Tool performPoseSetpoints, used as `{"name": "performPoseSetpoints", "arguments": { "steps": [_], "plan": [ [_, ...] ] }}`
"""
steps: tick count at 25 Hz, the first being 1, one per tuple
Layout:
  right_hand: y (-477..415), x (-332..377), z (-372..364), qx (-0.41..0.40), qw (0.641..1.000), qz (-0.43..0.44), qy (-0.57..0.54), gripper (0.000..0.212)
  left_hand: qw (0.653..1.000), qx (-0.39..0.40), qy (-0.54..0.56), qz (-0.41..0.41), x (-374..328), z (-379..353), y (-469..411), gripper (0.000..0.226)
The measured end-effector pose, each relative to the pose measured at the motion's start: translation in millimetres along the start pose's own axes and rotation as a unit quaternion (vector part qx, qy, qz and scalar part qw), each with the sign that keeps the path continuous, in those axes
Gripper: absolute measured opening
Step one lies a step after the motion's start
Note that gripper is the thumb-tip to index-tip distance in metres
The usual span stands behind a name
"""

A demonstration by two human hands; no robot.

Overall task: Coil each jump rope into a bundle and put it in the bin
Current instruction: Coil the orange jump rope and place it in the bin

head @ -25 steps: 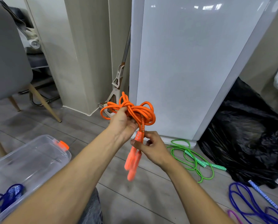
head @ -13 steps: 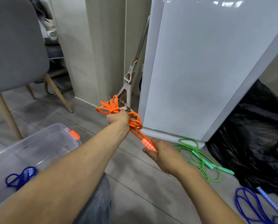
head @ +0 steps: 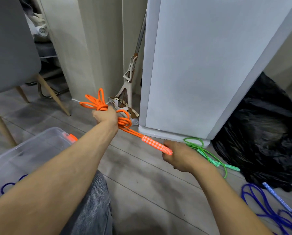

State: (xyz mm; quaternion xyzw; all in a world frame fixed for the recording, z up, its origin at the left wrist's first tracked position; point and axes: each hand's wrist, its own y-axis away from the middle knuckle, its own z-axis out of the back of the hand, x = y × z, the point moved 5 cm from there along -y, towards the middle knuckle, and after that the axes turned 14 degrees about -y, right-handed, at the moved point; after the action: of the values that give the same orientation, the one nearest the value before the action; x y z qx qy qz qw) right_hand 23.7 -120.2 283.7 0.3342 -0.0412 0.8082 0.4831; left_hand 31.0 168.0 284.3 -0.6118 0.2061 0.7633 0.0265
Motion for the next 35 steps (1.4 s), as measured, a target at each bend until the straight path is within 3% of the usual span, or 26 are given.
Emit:
{"name": "performPoseSetpoints", "arguments": {
  "steps": [4, 7, 10, 15, 16, 20, 23, 26, 31, 35],
  "plan": [
    [-5.7, -29.5, 13.7, -0.021, 0.989, -0.102, 0.106, 0.023, 0.993, 0.051, -0.045, -0.093, -9.9, -3.3, -0.2, 0.037],
    [-11.9, -31.2, 28.0, -0.158, 0.959, -0.044, 0.231, 0.032, 0.954, 0.208, -0.106, -0.187, -20.0, -21.1, 28.3, 0.031],
    [-12.2, -13.7, 33.0, -0.257, 0.910, 0.054, 0.320, 0.033, 0.866, 0.377, -0.192, -0.265, -20.9, -40.4, 66.3, 0.033],
    [-14.7, 11.7, 25.0, -0.306, 0.897, 0.075, 0.309, 0.031, 0.668, 0.470, -0.371, -0.441, -6.2, -50.9, 105.7, 0.058],
    [-15.0, 18.9, 21.0, -0.311, 0.896, 0.086, 0.306, 0.034, 0.644, 0.466, -0.389, -0.466, -6.7, -50.4, 113.5, 0.062],
    [-22.8, 40.2, 9.5, -0.322, 0.901, 0.115, 0.265, 0.048, 0.606, 0.493, -0.432, -0.450, -14.4, -44.6, 118.0, 0.074],
    [-32.6, 54.7, -2.6, -0.320, 0.907, 0.161, 0.220, 0.051, 0.543, 0.480, -0.494, -0.481, -13.3, -29.6, 97.8, 0.094],
    [-47.3, 76.6, -26.8, -0.323, 0.904, 0.217, 0.179, 0.045, 0.543, 0.408, -0.518, -0.520, -9.7, -6.3, 67.9, 0.082],
    [-88.5, 121.8, -85.1, -0.282, 0.901, 0.296, 0.145, 0.046, 0.620, 0.339, -0.520, -0.479, 23.0, 45.1, -3.3, 0.059],
    [-114.1, 164.6, -121.9, -0.272, 0.869, 0.371, 0.179, 0.061, 0.638, 0.271, -0.561, -0.452, 53.2, 88.1, -76.1, 0.053]
  ]
}}
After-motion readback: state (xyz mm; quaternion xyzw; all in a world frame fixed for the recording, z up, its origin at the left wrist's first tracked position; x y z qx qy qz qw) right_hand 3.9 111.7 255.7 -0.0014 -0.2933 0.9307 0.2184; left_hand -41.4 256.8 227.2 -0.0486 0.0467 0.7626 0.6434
